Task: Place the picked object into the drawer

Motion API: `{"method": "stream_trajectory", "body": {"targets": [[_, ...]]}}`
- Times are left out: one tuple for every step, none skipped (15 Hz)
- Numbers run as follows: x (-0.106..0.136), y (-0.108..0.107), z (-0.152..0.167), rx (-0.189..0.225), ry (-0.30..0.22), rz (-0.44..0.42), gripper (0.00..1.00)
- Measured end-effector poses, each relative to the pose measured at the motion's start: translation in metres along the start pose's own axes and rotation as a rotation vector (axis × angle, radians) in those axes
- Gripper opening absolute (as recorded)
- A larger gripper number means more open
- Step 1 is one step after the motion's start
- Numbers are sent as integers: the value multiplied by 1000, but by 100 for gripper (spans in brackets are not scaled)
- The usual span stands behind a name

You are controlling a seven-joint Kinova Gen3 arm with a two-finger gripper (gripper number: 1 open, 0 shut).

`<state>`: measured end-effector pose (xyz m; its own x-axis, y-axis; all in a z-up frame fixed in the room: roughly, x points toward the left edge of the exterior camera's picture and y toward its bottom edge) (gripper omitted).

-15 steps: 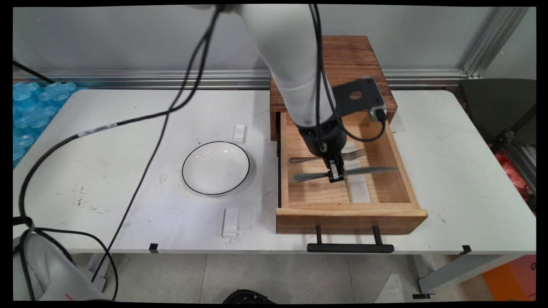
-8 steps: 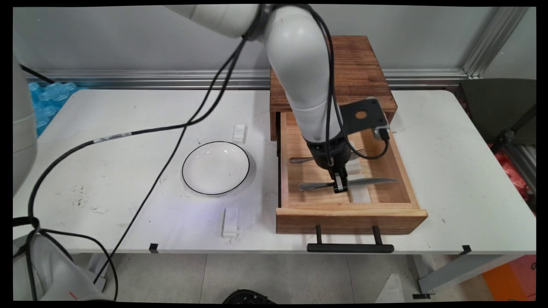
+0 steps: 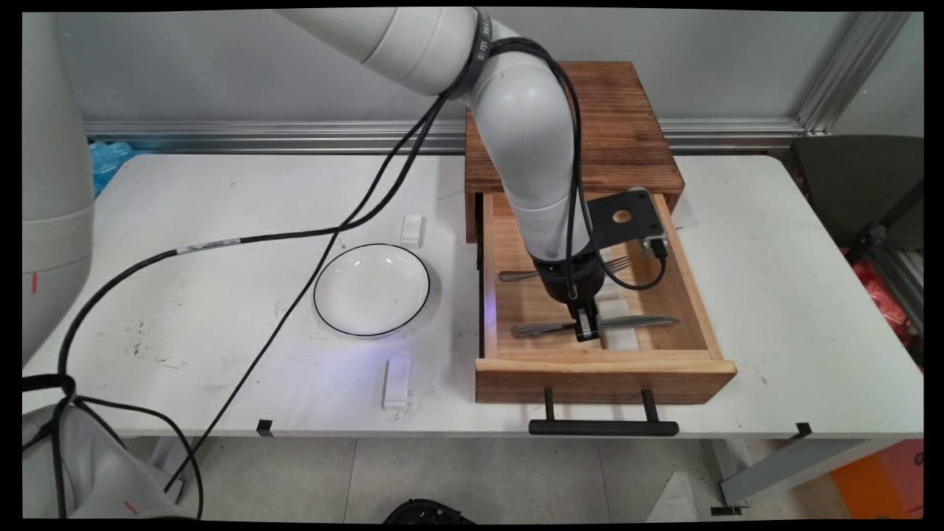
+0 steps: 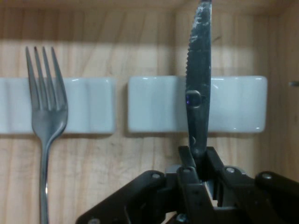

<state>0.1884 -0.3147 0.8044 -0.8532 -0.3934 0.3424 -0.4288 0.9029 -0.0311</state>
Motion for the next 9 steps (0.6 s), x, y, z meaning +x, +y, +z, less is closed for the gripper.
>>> {"method": "stream_trajectory", "body": {"targets": [[0, -1, 2, 0, -1, -1, 0], [0, -2, 4, 1, -1, -3, 100], [0, -3, 6, 1, -1, -4, 100], [0, -3, 7, 1, 0, -4, 100], [0, -4, 9, 2, 2, -4, 100], [1, -5, 10, 2, 5, -2, 100], [2, -6, 10, 2, 10, -1, 100], [3, -7, 9, 2, 15, 1, 100], [5, -8, 7, 2, 21, 2, 100]]}}
